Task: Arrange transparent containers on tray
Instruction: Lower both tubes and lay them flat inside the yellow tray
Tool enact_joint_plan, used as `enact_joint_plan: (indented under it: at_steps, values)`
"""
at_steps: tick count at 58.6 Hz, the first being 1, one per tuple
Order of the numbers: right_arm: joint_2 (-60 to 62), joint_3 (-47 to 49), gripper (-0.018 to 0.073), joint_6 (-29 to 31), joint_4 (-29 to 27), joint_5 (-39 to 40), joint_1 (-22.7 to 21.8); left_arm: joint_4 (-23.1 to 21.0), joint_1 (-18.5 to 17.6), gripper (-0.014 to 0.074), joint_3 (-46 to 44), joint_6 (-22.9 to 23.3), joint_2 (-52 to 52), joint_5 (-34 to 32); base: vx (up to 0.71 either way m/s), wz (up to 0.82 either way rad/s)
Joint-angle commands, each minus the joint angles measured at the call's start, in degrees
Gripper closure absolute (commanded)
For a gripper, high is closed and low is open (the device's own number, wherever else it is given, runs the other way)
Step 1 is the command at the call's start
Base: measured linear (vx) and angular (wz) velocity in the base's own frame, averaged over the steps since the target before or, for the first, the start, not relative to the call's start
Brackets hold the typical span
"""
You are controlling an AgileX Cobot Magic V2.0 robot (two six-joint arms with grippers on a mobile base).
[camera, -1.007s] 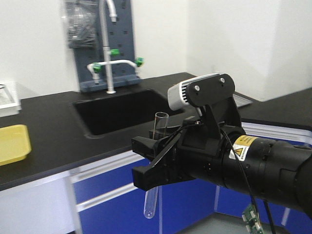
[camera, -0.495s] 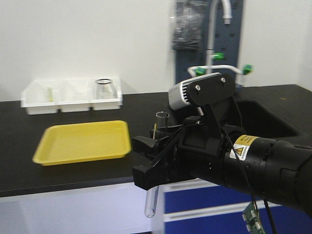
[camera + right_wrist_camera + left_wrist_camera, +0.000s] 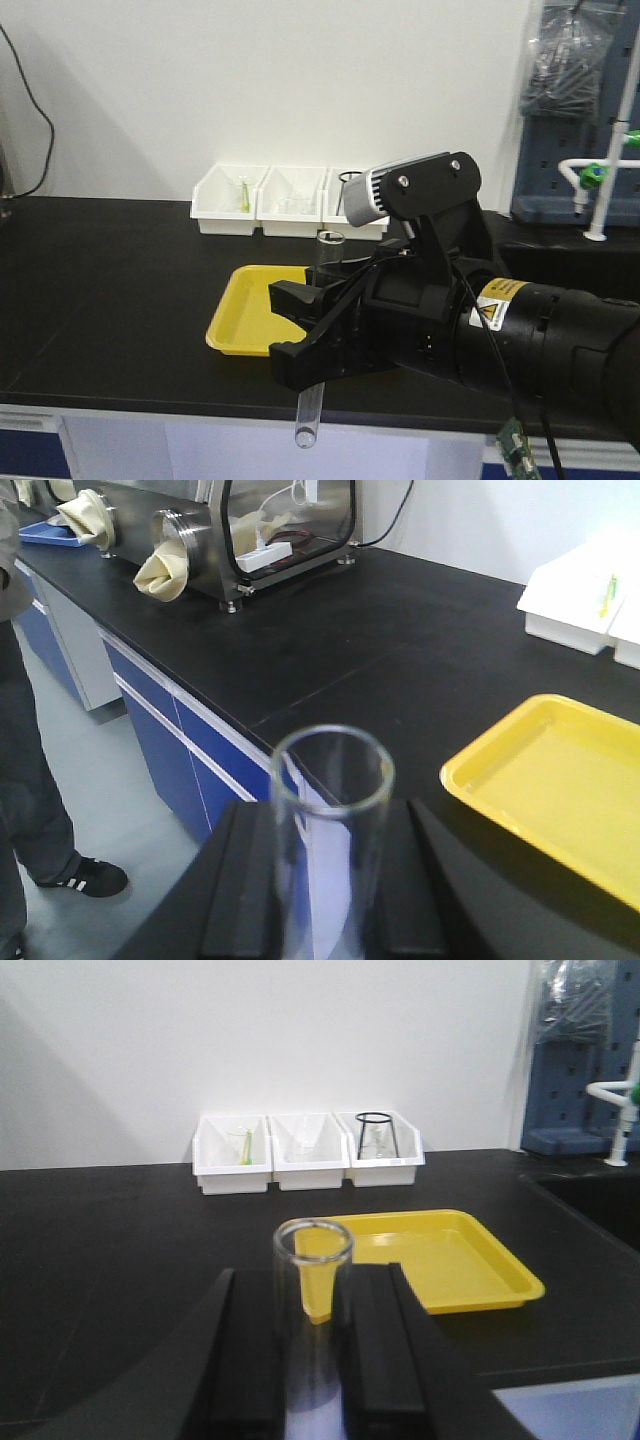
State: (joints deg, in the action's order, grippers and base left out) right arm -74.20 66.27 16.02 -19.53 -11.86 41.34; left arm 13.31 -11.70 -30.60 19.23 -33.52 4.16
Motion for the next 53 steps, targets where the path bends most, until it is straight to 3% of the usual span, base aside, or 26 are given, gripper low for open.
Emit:
enact_joint_plan:
  at_steps: [1, 53]
  values:
    - [1.75, 2.14, 0.0352, 0.31, 0.04, 4.36, -0.21, -0.35, -0.16, 0.0462, -1.7, 0.57, 0.12, -4.53, 0.22, 0.22]
    - [1.75, 2.14, 0.0352, 0.31, 0.04, 4.36, -0.21, -0.35, -0.16, 0.0462, -1.7, 0.57, 0.12, -4.53, 0.29, -0.06]
